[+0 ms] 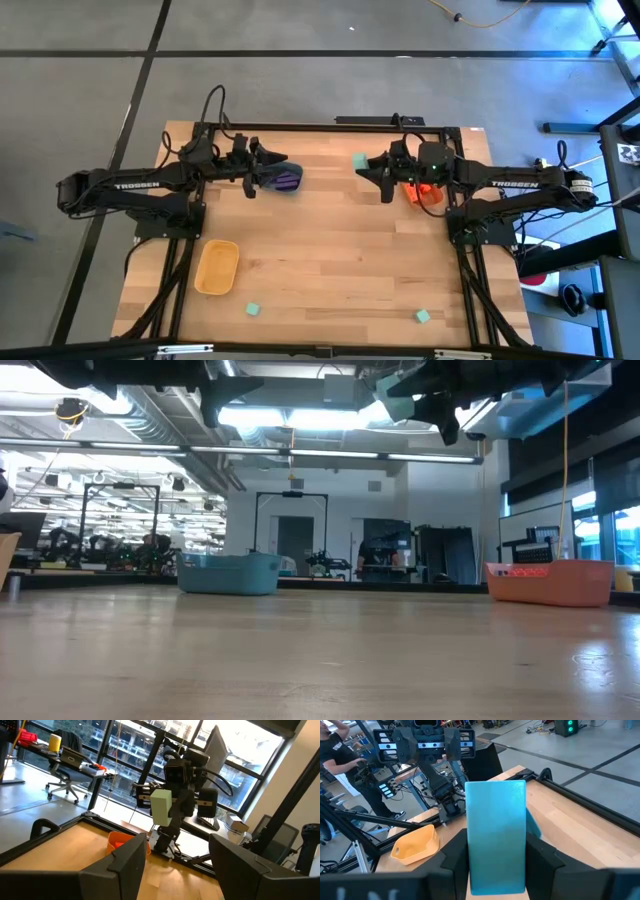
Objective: Sort & place blocks by color
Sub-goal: Put the top center blue block into the yellow bin
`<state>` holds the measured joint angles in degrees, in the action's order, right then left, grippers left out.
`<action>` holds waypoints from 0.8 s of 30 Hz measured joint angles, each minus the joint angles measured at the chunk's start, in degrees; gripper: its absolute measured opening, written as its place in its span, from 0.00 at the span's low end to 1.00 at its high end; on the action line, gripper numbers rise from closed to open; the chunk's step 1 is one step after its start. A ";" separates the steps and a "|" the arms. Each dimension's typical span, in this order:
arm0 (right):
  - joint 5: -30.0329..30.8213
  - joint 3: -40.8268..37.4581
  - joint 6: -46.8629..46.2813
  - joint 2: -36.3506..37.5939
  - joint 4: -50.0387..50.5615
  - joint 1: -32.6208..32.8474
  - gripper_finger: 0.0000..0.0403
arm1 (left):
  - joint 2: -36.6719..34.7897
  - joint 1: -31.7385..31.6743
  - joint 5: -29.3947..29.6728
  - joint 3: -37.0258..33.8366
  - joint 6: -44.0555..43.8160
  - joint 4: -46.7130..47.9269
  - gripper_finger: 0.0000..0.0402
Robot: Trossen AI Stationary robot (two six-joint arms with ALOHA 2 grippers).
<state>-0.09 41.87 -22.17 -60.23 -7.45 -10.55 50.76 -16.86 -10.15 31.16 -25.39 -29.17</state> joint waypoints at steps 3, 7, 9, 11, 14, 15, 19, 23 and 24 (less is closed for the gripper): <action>-0.06 0.00 0.00 0.00 -0.01 0.00 0.33 | 0.00 0.00 0.10 0.00 0.00 0.00 0.52; -1.02 0.06 0.04 -0.19 -0.20 0.00 0.33 | 0.18 0.02 0.65 0.00 0.00 -0.08 0.52; -1.20 0.09 0.04 -1.30 -1.92 0.00 0.33 | 1.35 0.04 1.20 0.00 -0.26 -0.32 0.52; -1.82 0.27 0.07 -3.28 -4.59 0.00 0.33 | 3.21 0.04 1.02 0.12 -1.74 -0.30 0.52; -3.74 3.24 0.63 -7.45 -4.95 0.04 0.33 | 7.32 0.47 -0.95 2.70 -2.30 0.19 0.52; -4.96 4.57 1.37 -9.10 -4.89 0.07 0.33 | 9.09 0.87 -1.43 4.22 -1.44 0.05 0.52; -9.14 11.26 4.82 -15.72 -3.49 0.50 0.33 | 15.87 2.32 -2.95 10.17 4.85 2.65 0.52; -11.65 15.82 7.34 -19.32 -3.46 0.66 0.33 | 20.07 2.69 -2.89 15.25 6.46 7.82 0.52; -11.92 16.27 7.51 -19.58 -3.46 0.63 0.33 | 20.78 2.69 -2.89 15.97 6.43 8.40 0.52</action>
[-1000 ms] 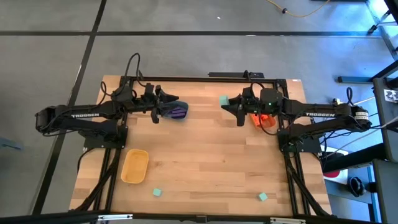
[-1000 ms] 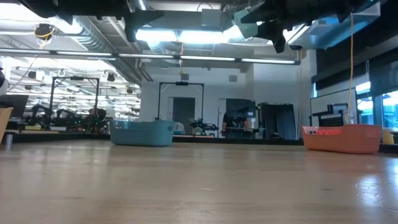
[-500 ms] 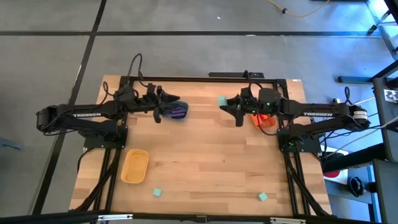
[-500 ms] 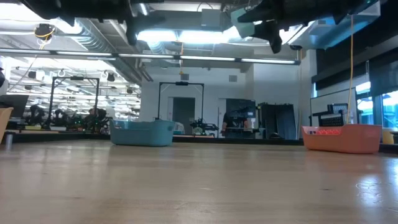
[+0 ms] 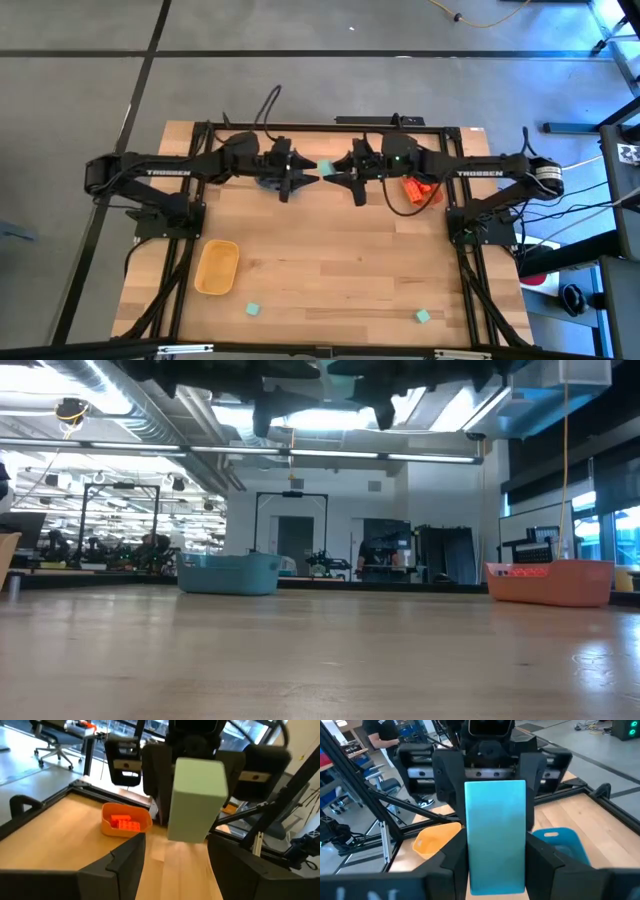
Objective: Sort & place blocks by color
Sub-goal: Put the top center blue block into the yellow bin
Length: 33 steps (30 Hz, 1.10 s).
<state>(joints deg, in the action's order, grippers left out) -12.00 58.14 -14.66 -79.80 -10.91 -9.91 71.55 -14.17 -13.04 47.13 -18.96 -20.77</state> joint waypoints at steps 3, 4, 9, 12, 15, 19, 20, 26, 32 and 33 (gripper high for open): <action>-0.12 0.25 0.32 -0.20 0.04 0.11 0.33 | 0.63 0.01 0.00 0.89 0.01 0.36 0.52; -0.15 0.23 0.51 -0.20 0.29 0.11 0.33 | 0.58 0.02 0.00 1.04 0.07 0.11 0.52; -0.18 -0.23 1.53 -0.25 1.80 0.11 0.33 | 0.61 0.00 -1.51 1.03 0.04 -2.41 0.52; -0.27 -0.23 1.66 -0.25 1.66 0.42 0.33 | 0.62 0.02 -2.36 1.05 0.01 -3.99 0.52; -0.14 -0.23 1.76 -0.25 1.37 1.13 0.33 | 1.73 0.26 -1.91 1.01 -0.51 -3.80 0.52; -0.10 -0.25 1.75 -0.91 0.88 2.07 0.33 | 4.21 0.86 -2.58 1.04 -1.89 -7.97 0.52; -0.12 -0.25 1.76 -1.37 0.53 2.27 0.33 | 5.04 1.15 -2.55 1.03 -1.91 -9.68 0.52; -0.32 -0.32 1.49 -1.37 0.43 2.40 0.33 | 6.64 2.28 -2.28 1.03 -1.92 -12.70 0.52; -0.27 -0.32 1.54 -1.25 0.58 2.40 0.33 | 6.60 2.47 -2.37 1.03 -1.90 -12.40 0.48; -0.25 -0.32 1.50 -1.25 0.60 2.40 0.33 | 6.60 2.47 -2.43 1.03 -1.89 -12.41 0.46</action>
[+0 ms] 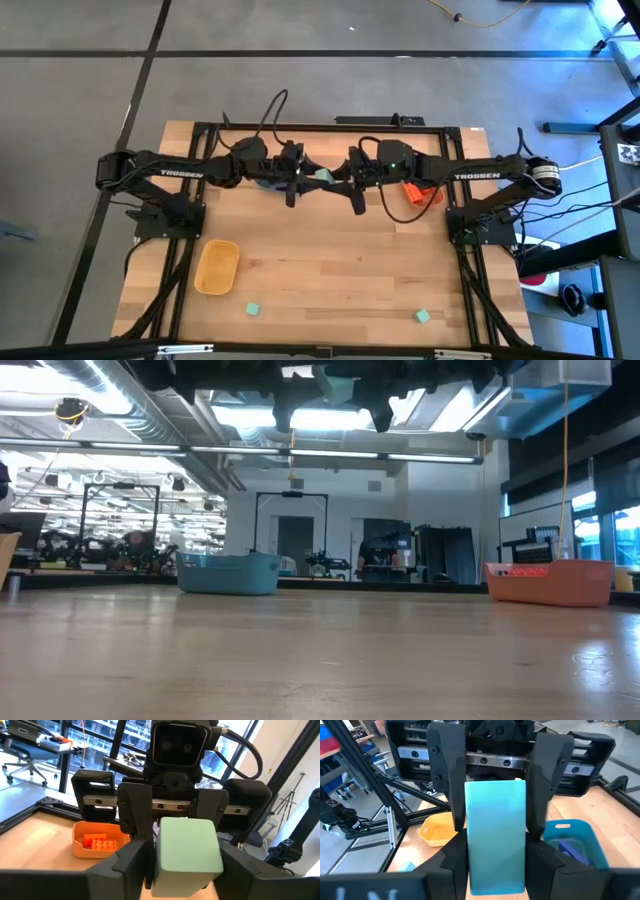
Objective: Sort & place blocks by color
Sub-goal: Put the top center blue block into the yellow bin
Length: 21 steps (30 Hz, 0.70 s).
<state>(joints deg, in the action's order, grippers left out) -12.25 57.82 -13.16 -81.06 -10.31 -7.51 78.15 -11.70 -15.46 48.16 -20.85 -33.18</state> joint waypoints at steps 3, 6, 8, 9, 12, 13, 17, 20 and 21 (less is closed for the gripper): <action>-0.12 0.00 -0.25 0.00 0.15 -0.04 0.33 | 0.00 0.00 0.10 0.00 0.30 0.03 0.36; -0.59 0.00 -1.03 0.00 0.20 -0.11 0.33 | -0.02 -0.26 0.22 0.02 0.51 0.12 0.31; -0.55 0.00 -0.98 0.00 0.26 -0.09 0.33 | -0.04 -0.69 -0.30 0.02 0.49 0.21 0.31; -0.51 0.00 -0.84 0.00 0.50 -0.09 0.33 | -0.04 -1.04 -0.75 0.02 0.49 0.38 0.31; 0.93 0.04 0.10 1.13 4.13 -0.03 0.45 | -1.21 -2.82 -3.42 0.00 0.21 3.75 0.31; 1.61 0.01 -0.05 2.05 5.63 -0.04 0.52 | -1.90 -3.62 -4.21 -0.03 0.22 5.04 0.31; 1.69 0.11 -0.30 5.65 13.41 -1.42 0.76 | -6.80 -7.02 -5.22 0.00 3.10 14.40 0.31; 3.82 0.09 -0.20 8.74 19.69 -2.19 0.85 | -11.16 -9.02 -5.08 -0.02 5.20 21.07 0.31; 5.07 0.07 -0.05 9.79 21.96 -2.34 0.86 | -12.69 -9.41 -5.21 -0.18 5.74 22.24 0.31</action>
<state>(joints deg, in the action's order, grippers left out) -7.18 57.89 -13.21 -71.27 11.66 -9.85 65.46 -21.11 -20.67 47.98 -15.11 -10.94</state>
